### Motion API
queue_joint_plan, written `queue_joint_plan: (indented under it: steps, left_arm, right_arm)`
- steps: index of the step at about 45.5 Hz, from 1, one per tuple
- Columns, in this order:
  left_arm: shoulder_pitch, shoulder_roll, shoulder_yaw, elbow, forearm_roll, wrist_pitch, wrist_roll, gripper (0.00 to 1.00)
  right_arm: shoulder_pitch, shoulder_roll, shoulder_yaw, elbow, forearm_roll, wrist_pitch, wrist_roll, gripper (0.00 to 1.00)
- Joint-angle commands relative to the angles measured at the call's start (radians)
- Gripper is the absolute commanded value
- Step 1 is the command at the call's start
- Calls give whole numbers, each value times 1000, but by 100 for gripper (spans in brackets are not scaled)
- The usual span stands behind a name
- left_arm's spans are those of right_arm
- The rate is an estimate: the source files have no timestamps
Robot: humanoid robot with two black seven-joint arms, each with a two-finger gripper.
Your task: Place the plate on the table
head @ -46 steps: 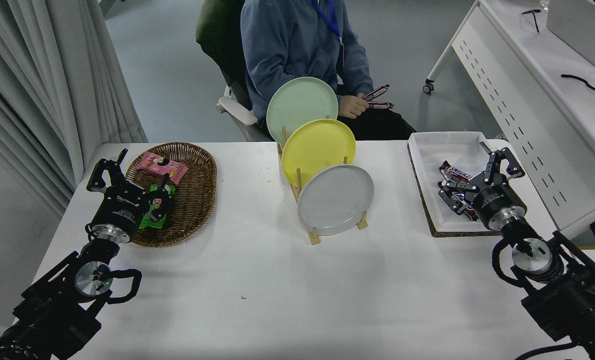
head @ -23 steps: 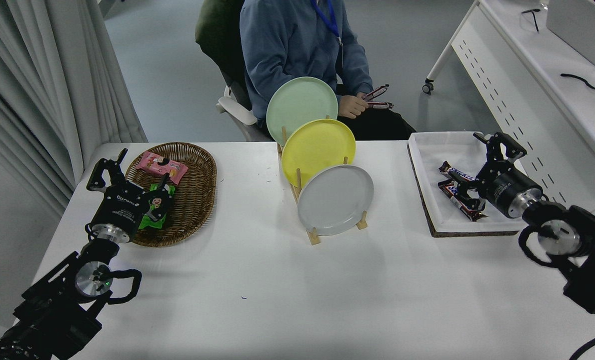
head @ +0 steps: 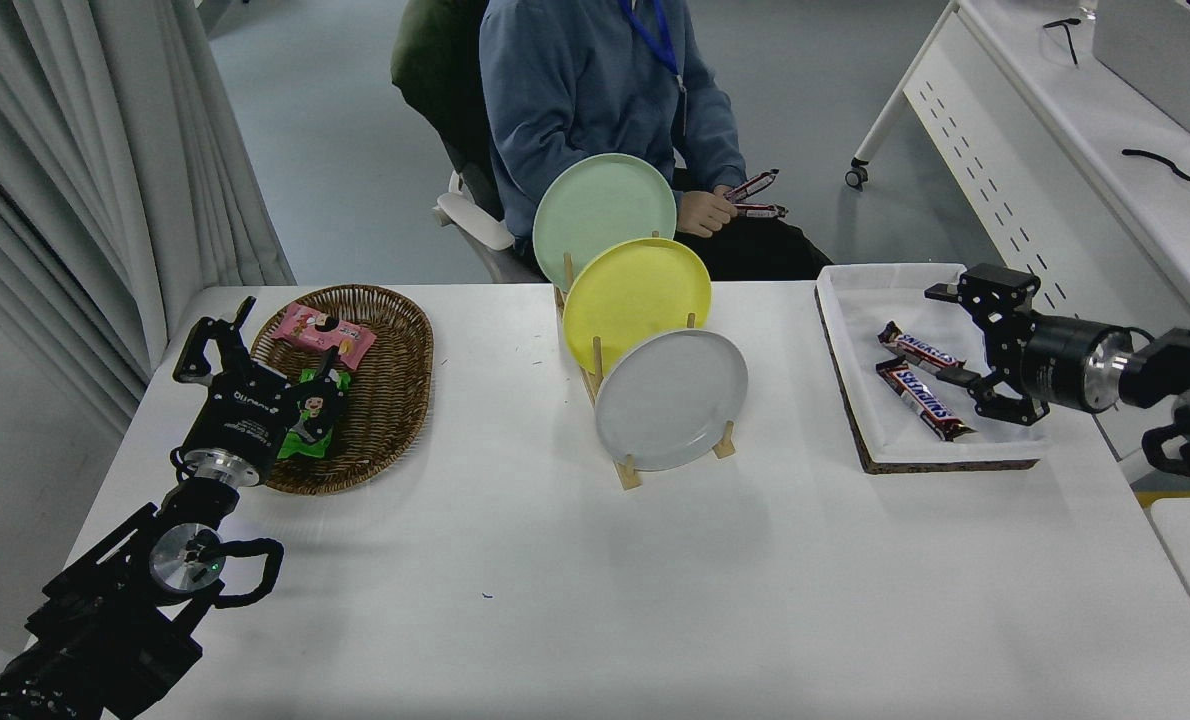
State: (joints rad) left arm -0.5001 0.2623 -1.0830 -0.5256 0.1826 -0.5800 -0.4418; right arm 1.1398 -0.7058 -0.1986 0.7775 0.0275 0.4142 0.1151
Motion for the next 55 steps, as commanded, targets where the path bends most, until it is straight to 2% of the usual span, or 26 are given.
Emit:
queue_joint_plan:
  steps: [1, 11, 17, 26, 33, 39, 47, 55]
  left_arm:
    - [0, 0, 0, -1, 0, 0, 0, 100]
    - [0, 0, 0, 1, 0, 0, 0, 100]
    - [0, 0, 0, 1, 0, 0, 0, 100]
    - [0, 0, 0, -1, 0, 0, 0, 100]
    - [0, 0, 0, 1, 0, 0, 0, 100]
    - [-1, 0, 0, -1, 0, 0, 0, 100]
    - [0, 0, 0, 1, 0, 0, 0, 100]
    - [0, 0, 0, -1, 0, 0, 0, 100]
  right_arm:
    - [54, -32, -74, 137, 166, 6, -109, 100]
    - [54, -12, 27, 163, 207, -11, -201, 100]
    - [75, 57, 39, 163, 213, -92, -251, 100]
    - [77, 92, 71, 166, 305, -172, -255, 100]
    - [84, 169, 139, 201, 341, -307, -256, 100]
    - [104, 178, 162, 255, 370, -425, -255, 100]
    - [132, 238, 162, 284, 450, -650, -256, 100]
    - [132, 292, 148, 283, 451, -684, -256, 100]
